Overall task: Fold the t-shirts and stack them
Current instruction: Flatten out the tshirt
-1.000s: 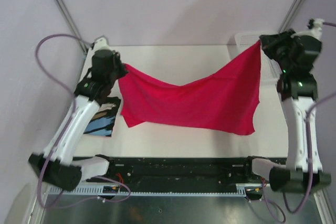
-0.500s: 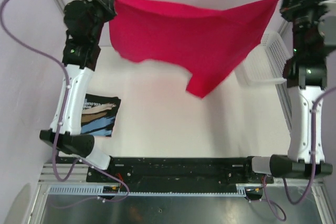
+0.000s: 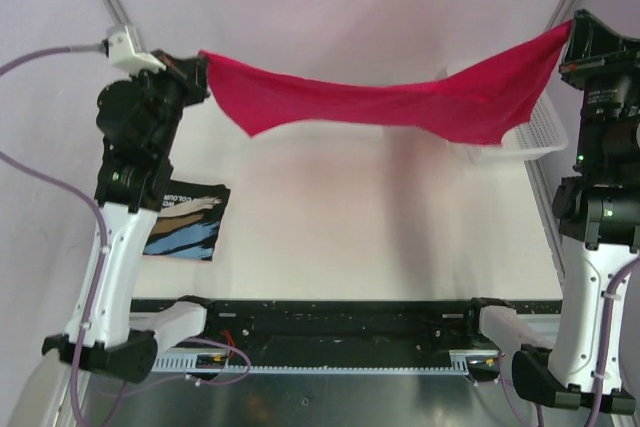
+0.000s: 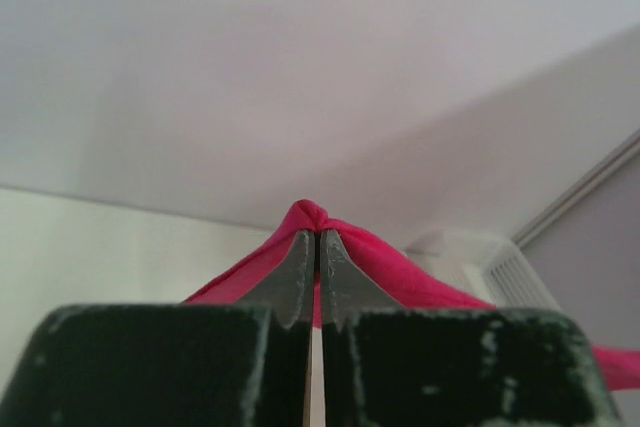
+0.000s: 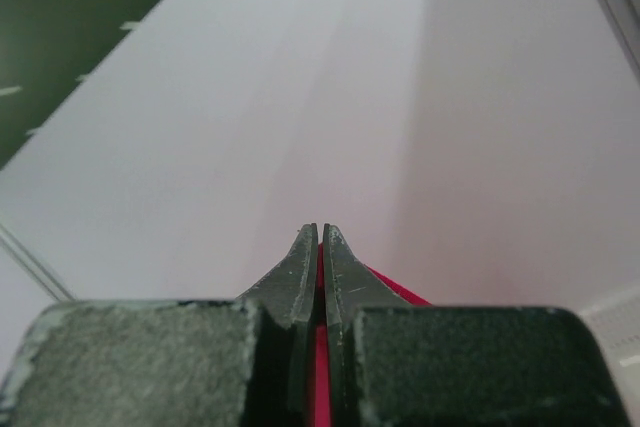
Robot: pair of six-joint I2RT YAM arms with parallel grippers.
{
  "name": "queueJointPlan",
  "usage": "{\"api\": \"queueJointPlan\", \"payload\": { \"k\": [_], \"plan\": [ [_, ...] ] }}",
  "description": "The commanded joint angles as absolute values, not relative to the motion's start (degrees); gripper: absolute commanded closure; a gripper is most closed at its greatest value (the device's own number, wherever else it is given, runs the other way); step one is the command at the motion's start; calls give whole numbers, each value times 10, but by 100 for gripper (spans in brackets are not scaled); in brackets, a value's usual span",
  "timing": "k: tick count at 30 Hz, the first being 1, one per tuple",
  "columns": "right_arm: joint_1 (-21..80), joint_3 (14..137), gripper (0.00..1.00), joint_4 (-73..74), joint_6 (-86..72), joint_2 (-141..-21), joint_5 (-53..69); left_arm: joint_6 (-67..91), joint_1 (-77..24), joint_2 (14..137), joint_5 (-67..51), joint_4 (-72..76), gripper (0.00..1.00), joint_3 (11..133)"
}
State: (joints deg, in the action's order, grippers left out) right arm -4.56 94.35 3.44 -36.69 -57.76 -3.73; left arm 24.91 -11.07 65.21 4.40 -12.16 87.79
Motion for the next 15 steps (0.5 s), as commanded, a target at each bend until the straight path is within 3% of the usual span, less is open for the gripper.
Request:
{"api": "queueJointPlan", "payload": {
  "k": [1,8,15],
  "plan": [
    [-49,966,100,86,-338,-517,-64,233,-108,533,20,-103,100,824],
    [-48,1020,100,142,-335,-482,-71,230,-108,461,33,-138,100,817],
    [-47,1026,100,109,-341,-545,-46,230,-108,551,103,-168,100,846]
  ]
}}
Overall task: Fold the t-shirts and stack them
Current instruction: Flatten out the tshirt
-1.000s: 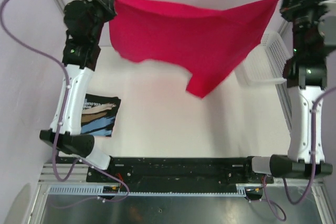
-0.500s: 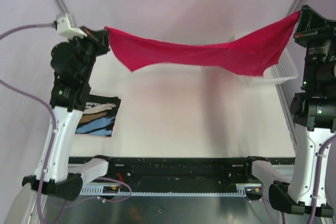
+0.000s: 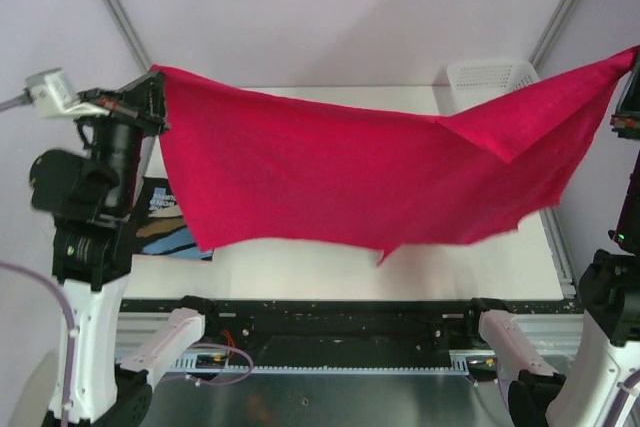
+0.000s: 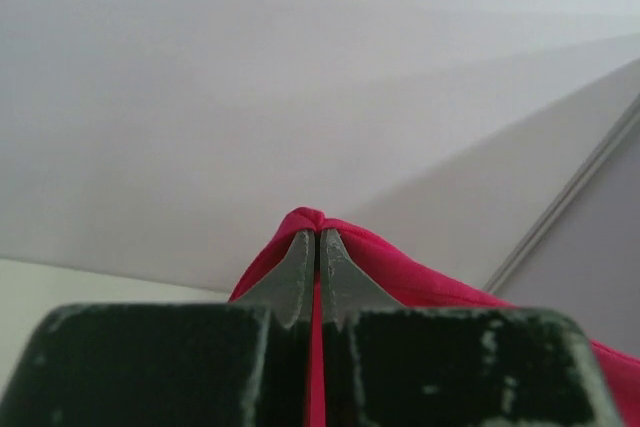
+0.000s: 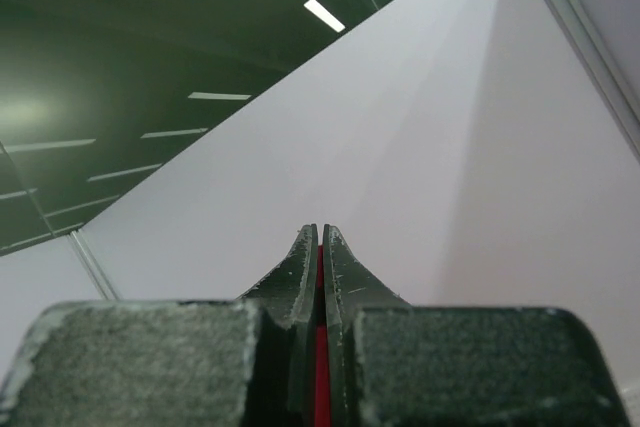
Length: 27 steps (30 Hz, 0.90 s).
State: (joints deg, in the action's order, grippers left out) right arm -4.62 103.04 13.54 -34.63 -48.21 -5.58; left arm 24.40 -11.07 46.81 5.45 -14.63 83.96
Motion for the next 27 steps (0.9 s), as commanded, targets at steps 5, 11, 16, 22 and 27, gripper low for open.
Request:
{"api": "queueJointPlan", "payload": {
  "k": [5,11,16,22,27],
  "plan": [
    [-39,984,100,37,-340,-651,-11,240,-107,685,137,-166,100,863],
    [18,971,100,-41,-279,-839,-12,268,-96,889,134,-144,100,906],
    [36,1014,100,-66,-257,-1029,-9,283,-90,1057,126,-122,100,958],
    [40,1130,100,-27,-251,-1221,5,278,-79,1217,79,-105,100,1052],
    [43,1197,100,-5,-249,-1304,2,277,-71,1287,67,-105,100,1110]
  ]
}}
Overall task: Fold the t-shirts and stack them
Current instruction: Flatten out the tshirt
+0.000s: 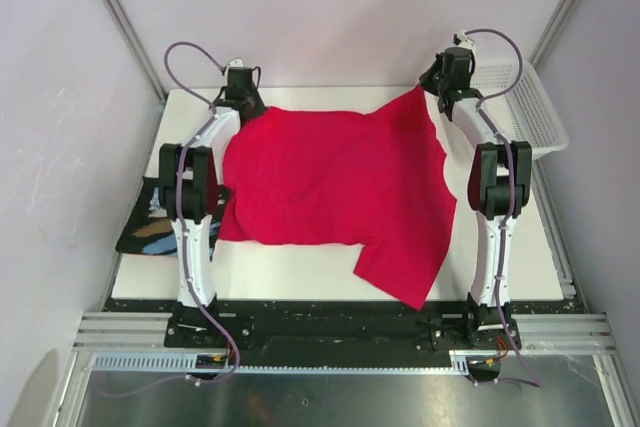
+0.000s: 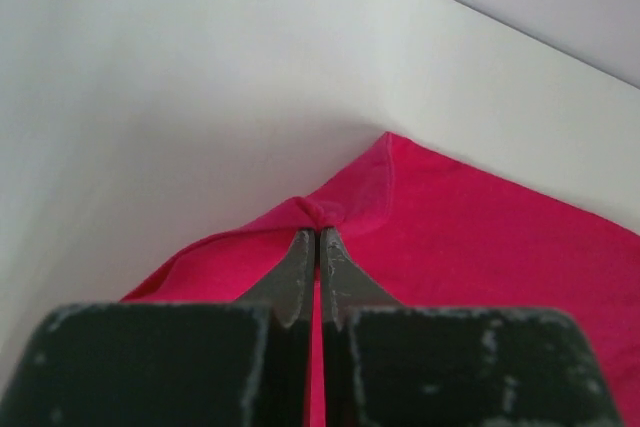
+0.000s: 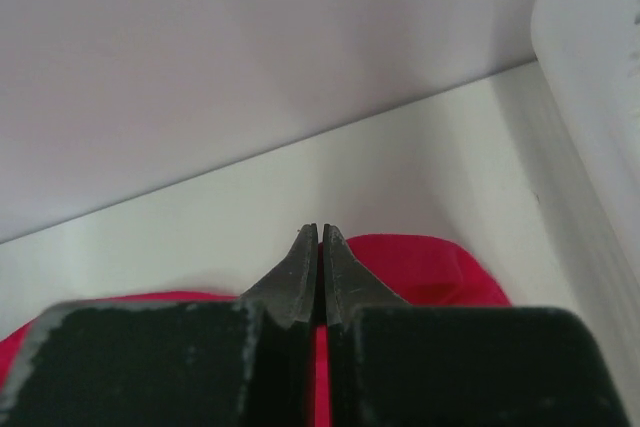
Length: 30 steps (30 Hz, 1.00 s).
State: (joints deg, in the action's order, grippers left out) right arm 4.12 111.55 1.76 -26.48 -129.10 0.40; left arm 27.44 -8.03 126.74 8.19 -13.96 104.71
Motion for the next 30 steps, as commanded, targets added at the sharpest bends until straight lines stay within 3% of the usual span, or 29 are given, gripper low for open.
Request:
{"api": "queueJointPlan", "payload": {
  "k": [1,6,8,12,14,15,18,21,30],
  "plan": [
    [44,1211,100,-4,-248,-1316,1,278,-70,1294,69,-105,100,1118],
    [46,1290,100,35,-248,-1373,-21,281,-51,1337,62,-105,100,1178],
    [46,1337,86,52,-250,-1401,-28,287,-40,1355,60,-106,93,1196],
    [46,1423,40,102,-244,-1444,-22,313,-8,1359,48,-106,30,1192],
    [47,1420,26,121,-246,-1432,-21,313,-3,1350,33,-106,11,1184],
    [47,1409,22,129,-248,-1421,-21,309,-3,1343,23,-106,7,1181],
    [46,1364,19,168,-262,-1371,-15,308,-2,1303,-8,-105,3,1147],
    [48,1277,22,202,-277,-1294,-8,313,-2,1230,-27,-105,5,1077],
    [35,818,32,180,-361,-971,41,359,-20,978,-42,-105,16,733]
  ]
}}
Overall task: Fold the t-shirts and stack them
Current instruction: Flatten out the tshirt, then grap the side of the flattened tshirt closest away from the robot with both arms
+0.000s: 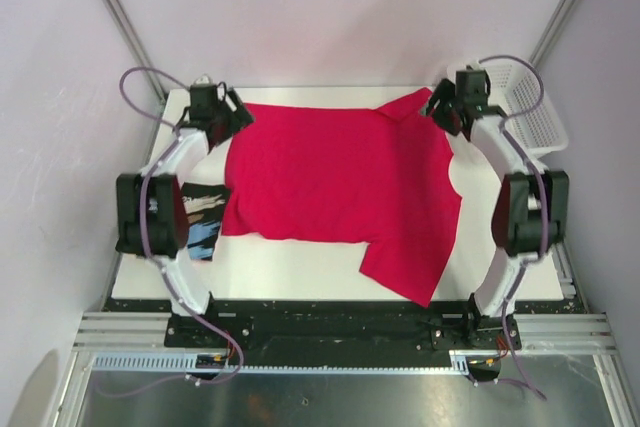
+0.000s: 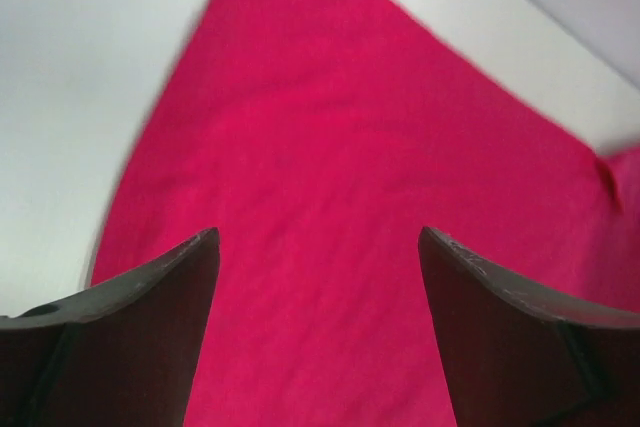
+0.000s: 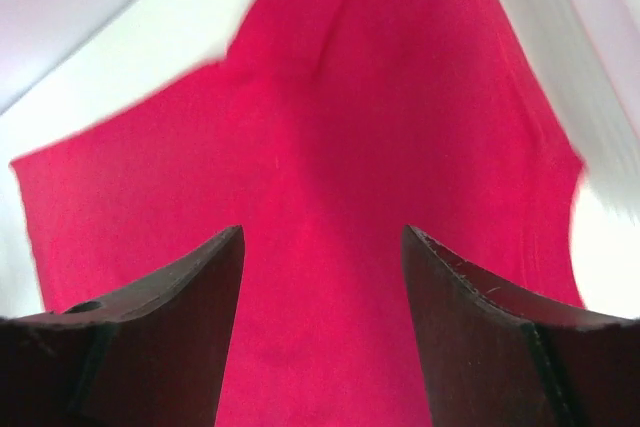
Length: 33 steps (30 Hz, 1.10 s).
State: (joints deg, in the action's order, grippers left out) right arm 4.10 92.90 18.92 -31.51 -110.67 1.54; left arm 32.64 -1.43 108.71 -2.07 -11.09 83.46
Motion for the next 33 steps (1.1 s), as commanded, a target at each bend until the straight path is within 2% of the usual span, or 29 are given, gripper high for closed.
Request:
{"api": "queueJointPlan", "payload": {
  "k": [1,7,13,25,33],
  "plan": [
    [37,785,33,190,-363,-944,38,362,-23,955,-42,-105,16,697],
    [20,611,39,208,-371,-826,37,375,-25,855,-38,-106,18,541],
    [-28,506,46,199,-358,-777,55,379,-23,871,-26,-106,21,500],
    [-58,446,50,172,-340,-795,76,391,23,856,84,-143,22,466],
    [-82,429,51,161,-330,-807,85,385,42,872,111,-168,22,473]
  ]
}}
